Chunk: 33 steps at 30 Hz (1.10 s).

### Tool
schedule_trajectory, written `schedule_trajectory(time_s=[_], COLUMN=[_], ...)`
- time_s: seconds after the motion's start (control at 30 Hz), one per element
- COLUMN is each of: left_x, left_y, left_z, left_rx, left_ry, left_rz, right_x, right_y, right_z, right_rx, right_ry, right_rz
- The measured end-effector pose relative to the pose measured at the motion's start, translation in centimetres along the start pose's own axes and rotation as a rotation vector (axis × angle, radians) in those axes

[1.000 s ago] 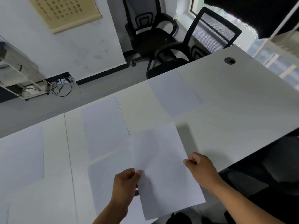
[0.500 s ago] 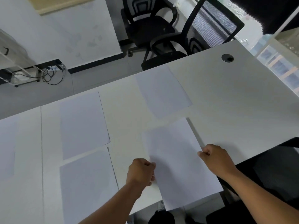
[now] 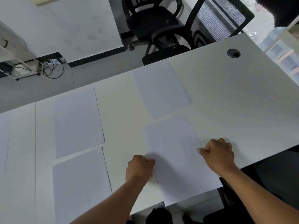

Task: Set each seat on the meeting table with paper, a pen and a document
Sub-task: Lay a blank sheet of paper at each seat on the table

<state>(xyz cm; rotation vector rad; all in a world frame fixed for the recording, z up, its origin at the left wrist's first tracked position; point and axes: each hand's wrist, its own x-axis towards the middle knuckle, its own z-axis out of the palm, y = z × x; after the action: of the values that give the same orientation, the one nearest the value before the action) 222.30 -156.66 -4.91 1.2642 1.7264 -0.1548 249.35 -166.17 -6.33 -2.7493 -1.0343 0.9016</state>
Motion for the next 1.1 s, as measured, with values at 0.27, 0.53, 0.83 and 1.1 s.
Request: schedule_trajectory(time_s=[0.27,0.53,0.83,1.1], left_x=[0.2,0.6,-0.1,-3.6], left_y=[0.1,-0.3,-2.3,-3.1], left_z=[-0.1,0.1,-0.8,-6.8], left_rx=[0.014,-0.028,-0.169,0.010], left_ry=[-0.006,-0.005,-0.039,0.117], left_rz=[0.008,0.009,-0.012,0.065], right_x=[1.4,2.3,2.4,0.9], right_y=[1.1,1.6,1.6,0.6], right_z=[0.3,0.2,-0.8,-1.6], right_rx=[0.040,0.027,0.000,-0.027], right_ry=[-0.006,-0.033,-0.108,-0.120], right_rz=[-0.023,-0.047,-0.079,-0.140])
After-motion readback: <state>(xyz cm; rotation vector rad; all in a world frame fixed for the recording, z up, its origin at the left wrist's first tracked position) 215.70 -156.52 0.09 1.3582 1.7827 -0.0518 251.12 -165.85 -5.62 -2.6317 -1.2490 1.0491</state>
